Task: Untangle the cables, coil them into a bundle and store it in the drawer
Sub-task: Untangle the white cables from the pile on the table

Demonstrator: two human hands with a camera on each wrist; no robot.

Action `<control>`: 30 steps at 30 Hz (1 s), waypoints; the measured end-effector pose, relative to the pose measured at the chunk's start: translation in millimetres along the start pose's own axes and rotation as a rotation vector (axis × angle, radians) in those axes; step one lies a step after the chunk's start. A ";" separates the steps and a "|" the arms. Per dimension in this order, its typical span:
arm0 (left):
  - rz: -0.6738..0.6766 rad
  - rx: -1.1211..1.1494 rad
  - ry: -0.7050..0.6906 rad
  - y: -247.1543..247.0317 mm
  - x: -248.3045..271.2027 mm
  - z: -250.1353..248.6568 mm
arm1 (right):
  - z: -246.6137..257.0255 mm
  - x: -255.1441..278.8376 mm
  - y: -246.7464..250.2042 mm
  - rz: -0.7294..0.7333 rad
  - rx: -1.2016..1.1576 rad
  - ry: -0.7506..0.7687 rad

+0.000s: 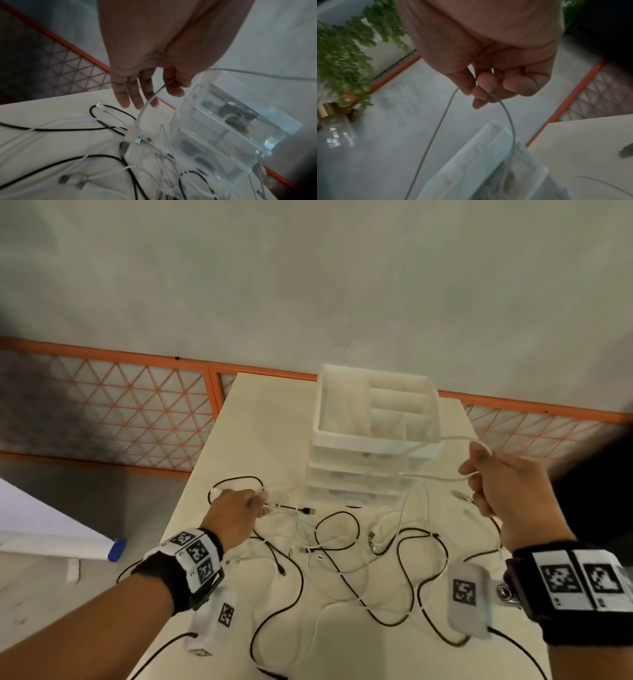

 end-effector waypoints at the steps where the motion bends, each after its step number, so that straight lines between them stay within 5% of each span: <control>1: 0.000 0.039 -0.003 1.5 -0.7 -1.5 | -10.1 -10.7 4.8 -0.004 0.025 -0.058; 6: 0.129 0.445 0.035 -10.1 6.1 -11.3 | -41.9 -55.5 17.4 -0.054 -0.070 -0.121; 10: 0.160 0.547 0.040 -21.8 12.1 -35.1 | -55.2 -66.9 -7.8 0.170 -0.304 -0.076; 13: 0.120 0.677 -0.019 -20.1 17.6 -65.4 | -73.5 -65.2 -13.0 0.214 -0.054 -0.092; 16: 0.078 0.626 -0.128 -16.8 29.8 -98.7 | -62.8 -41.4 -15.1 0.172 0.228 0.106; 18: 0.150 0.568 -0.230 -25.6 40.1 -125.5 | -51.6 -5.9 -49.4 0.386 0.257 0.233; 20: 0.256 0.536 -0.338 -38.9 51.8 -150.6 | -57.5 25.3 -88.2 0.646 0.275 0.249; 23: 0.335 0.336 -0.424 -57.0 59.7 -160.3 | -74.8 20.9 -100.8 0.637 0.332 0.205; 27: 0.456 0.082 -0.160 -94.5 58.1 -106.4 | -83.4 -8.5 -76.4 0.403 0.392 0.356; 30: 0.278 0.236 0.086 -101.7 58.4 -63.4 | -116.1 2.5 -93.3 0.547 0.471 0.342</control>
Point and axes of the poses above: each hand's wrist, its own x-axis away from the middle knuckle, its own y-axis out of the back of the hand, z = x × y, the point moved 9 cm from there along -x, towards the middle knuckle, and after that the axes turned 1 degree about z, right-handed, at the moved point
